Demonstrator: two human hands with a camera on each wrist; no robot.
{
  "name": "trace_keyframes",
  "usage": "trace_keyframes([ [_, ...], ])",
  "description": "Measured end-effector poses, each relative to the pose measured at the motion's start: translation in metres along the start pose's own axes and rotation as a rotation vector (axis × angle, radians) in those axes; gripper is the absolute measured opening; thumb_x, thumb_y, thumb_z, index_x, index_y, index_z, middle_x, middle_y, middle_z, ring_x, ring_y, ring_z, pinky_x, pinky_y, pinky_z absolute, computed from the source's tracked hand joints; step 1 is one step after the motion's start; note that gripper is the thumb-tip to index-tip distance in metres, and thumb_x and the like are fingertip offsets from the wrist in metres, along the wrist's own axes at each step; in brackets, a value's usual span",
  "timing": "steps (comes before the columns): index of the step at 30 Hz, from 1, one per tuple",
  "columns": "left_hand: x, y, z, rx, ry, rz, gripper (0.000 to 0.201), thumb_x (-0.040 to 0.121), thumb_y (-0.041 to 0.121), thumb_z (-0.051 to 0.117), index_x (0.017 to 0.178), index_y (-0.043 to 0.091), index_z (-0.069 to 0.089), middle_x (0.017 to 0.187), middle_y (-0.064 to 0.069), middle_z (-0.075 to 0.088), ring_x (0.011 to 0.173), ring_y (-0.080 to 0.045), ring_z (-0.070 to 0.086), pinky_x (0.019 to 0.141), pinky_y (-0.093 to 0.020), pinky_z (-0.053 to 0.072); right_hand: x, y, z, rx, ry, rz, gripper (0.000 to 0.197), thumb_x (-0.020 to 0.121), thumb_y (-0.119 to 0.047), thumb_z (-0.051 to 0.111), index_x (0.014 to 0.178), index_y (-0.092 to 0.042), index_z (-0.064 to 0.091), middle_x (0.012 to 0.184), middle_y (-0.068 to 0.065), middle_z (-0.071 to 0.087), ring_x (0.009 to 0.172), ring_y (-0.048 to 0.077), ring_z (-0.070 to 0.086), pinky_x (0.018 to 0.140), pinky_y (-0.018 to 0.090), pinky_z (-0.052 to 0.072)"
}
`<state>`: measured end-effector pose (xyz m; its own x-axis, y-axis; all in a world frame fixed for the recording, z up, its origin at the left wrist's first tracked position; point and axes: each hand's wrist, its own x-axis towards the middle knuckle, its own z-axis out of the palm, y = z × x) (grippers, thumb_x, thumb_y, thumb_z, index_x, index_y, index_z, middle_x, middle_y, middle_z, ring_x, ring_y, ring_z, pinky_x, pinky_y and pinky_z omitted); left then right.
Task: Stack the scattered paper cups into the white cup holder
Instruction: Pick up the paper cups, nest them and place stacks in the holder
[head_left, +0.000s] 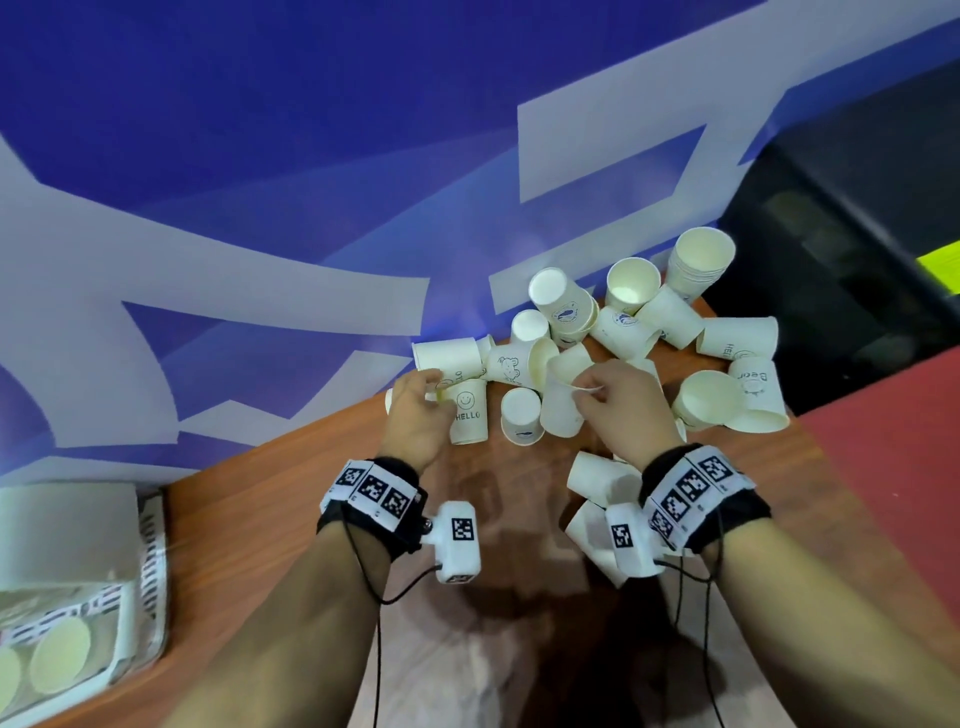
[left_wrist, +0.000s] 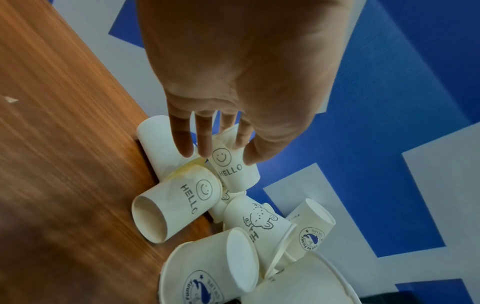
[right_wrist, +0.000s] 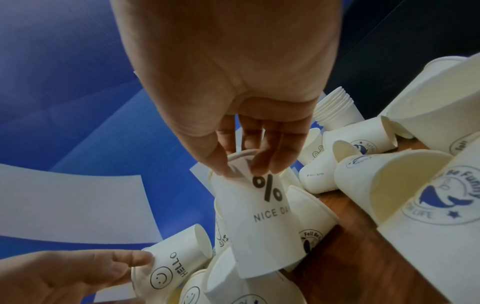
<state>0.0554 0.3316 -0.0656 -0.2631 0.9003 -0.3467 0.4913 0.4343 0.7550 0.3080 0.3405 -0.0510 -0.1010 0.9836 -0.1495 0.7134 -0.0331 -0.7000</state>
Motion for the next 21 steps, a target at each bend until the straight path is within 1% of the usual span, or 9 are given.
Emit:
trace_keyframes([
  [1, 0.001, 0.0, 0.001, -0.028, -0.008, -0.022, 0.042, 0.086, 0.009, 0.06, 0.127, 0.017, 0.052, 0.131, -0.007, 0.05, 0.095, -0.019, 0.062, 0.08, -0.024, 0.05, -0.001, 0.0, 0.001, -0.002, -0.004, 0.0, 0.008, 0.086, -0.018, 0.06, 0.086, -0.014, 0.067, 0.085, 0.005, 0.061, 0.08, 0.02, 0.057, 0.071, 0.032, 0.043],
  [3, 0.001, 0.0, 0.002, -0.05, -0.016, -0.056, 0.045, 0.088, 0.012, 0.059, 0.132, 0.017, 0.049, 0.125, -0.008, 0.056, 0.089, -0.013, 0.062, 0.066, -0.01, 0.045, -0.003, -0.001, 0.001, -0.001, -0.005, 0.002, 0.008, 0.086, -0.019, 0.06, 0.086, -0.015, 0.067, 0.085, 0.005, 0.061, 0.08, 0.019, 0.057, 0.072, 0.033, 0.044],
  [5, -0.004, 0.003, -0.001, -0.062, -0.008, -0.055, 0.044, 0.09, 0.012, 0.059, 0.133, 0.017, 0.049, 0.12, -0.006, 0.059, 0.082, -0.008, 0.06, 0.057, -0.008, 0.043, -0.006, -0.004, 0.0, -0.004, -0.002, 0.003, 0.008, 0.086, -0.019, 0.06, 0.085, -0.015, 0.066, 0.085, 0.005, 0.061, 0.079, 0.019, 0.057, 0.072, 0.034, 0.044],
  [7, -0.012, 0.005, -0.007, -0.085, 0.041, -0.026, 0.04, 0.09, 0.01, 0.058, 0.129, 0.015, 0.054, 0.112, -0.005, 0.061, 0.072, -0.006, 0.058, 0.056, -0.01, 0.042, -0.01, -0.01, -0.002, -0.017, 0.004, -0.004, 0.007, 0.086, -0.019, 0.06, 0.084, -0.015, 0.065, 0.083, 0.004, 0.061, 0.078, 0.019, 0.057, 0.069, 0.033, 0.043],
  [9, -0.022, 0.003, -0.016, -0.116, 0.1, -0.001, 0.032, 0.088, 0.009, 0.059, 0.119, 0.016, 0.059, 0.101, -0.006, 0.063, 0.062, -0.007, 0.055, 0.055, -0.015, 0.041, -0.014, -0.018, -0.004, -0.026, 0.017, -0.017, 0.008, 0.085, -0.019, 0.06, 0.082, -0.014, 0.065, 0.08, 0.003, 0.063, 0.077, 0.019, 0.058, 0.069, 0.033, 0.044],
  [12, -0.039, -0.004, -0.035, -0.126, 0.183, 0.04, 0.018, 0.085, 0.013, 0.062, 0.098, 0.025, 0.065, 0.095, -0.004, 0.067, 0.063, -0.014, 0.055, 0.061, -0.027, 0.045, -0.022, -0.037, -0.006, 0.0, 0.036, -0.041, 0.006, 0.084, -0.018, 0.062, 0.081, -0.015, 0.067, 0.08, 0.0, 0.066, 0.078, 0.018, 0.059, 0.072, 0.032, 0.046],
  [15, -0.06, -0.014, -0.057, -0.152, 0.245, 0.069, 0.018, 0.084, 0.011, 0.062, 0.08, 0.028, 0.064, 0.083, -0.001, 0.066, 0.067, -0.019, 0.057, 0.063, -0.032, 0.048, -0.031, -0.062, -0.004, -0.002, 0.037, -0.112, 0.006, 0.082, -0.018, 0.063, 0.079, -0.019, 0.067, 0.079, -0.004, 0.065, 0.077, 0.015, 0.06, 0.072, 0.032, 0.046],
  [17, -0.076, -0.022, -0.074, -0.185, 0.271, 0.066, 0.019, 0.085, 0.009, 0.06, 0.081, 0.027, 0.064, 0.083, 0.0, 0.064, 0.07, -0.02, 0.059, 0.062, -0.031, 0.049, -0.039, -0.082, 0.001, -0.003, 0.021, -0.158, 0.006, 0.083, -0.018, 0.064, 0.079, -0.018, 0.068, 0.079, -0.004, 0.066, 0.078, 0.015, 0.06, 0.073, 0.033, 0.047],
  [21, -0.112, -0.041, -0.114, -0.232, 0.349, 0.073, 0.023, 0.084, 0.005, 0.061, 0.094, 0.026, 0.062, 0.081, 0.005, 0.061, 0.076, -0.016, 0.064, 0.065, -0.028, 0.052, -0.062, -0.126, 0.021, 0.02, -0.018, -0.221, 0.006, 0.085, -0.018, 0.064, 0.081, -0.018, 0.069, 0.081, -0.007, 0.065, 0.08, 0.012, 0.059, 0.073, 0.025, 0.043],
])
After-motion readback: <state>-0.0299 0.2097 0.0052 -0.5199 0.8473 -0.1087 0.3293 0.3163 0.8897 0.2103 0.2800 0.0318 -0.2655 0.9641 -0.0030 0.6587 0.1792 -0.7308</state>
